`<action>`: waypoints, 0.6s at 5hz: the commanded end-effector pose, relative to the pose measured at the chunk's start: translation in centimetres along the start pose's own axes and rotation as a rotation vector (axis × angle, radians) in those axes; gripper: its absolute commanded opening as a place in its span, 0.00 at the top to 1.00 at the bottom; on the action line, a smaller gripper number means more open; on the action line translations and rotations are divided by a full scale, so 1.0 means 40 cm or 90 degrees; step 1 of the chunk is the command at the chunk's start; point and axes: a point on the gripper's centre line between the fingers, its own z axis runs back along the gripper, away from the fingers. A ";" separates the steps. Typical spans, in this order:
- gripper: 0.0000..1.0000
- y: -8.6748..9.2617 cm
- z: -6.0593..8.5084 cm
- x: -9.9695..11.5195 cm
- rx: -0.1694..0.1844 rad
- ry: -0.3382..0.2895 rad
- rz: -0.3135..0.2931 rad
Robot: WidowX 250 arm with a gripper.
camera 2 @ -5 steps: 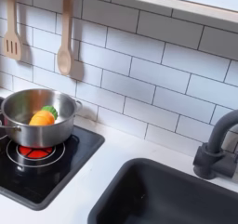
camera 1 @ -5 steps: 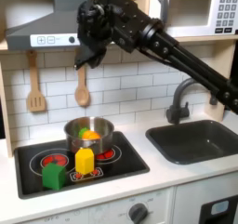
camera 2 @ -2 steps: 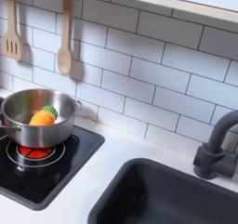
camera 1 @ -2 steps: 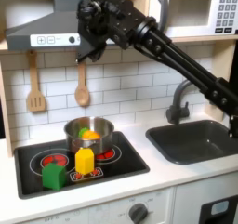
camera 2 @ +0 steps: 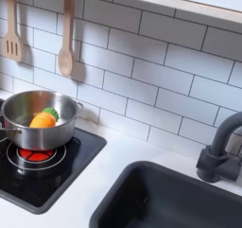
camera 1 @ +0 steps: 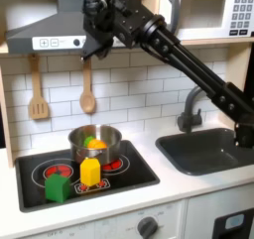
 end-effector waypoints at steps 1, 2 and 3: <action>1.00 -0.003 -0.007 0.022 -0.008 -0.005 0.008; 1.00 -0.008 -0.005 0.025 -0.011 -0.006 0.004; 1.00 -0.005 -0.016 0.038 -0.018 -0.004 0.011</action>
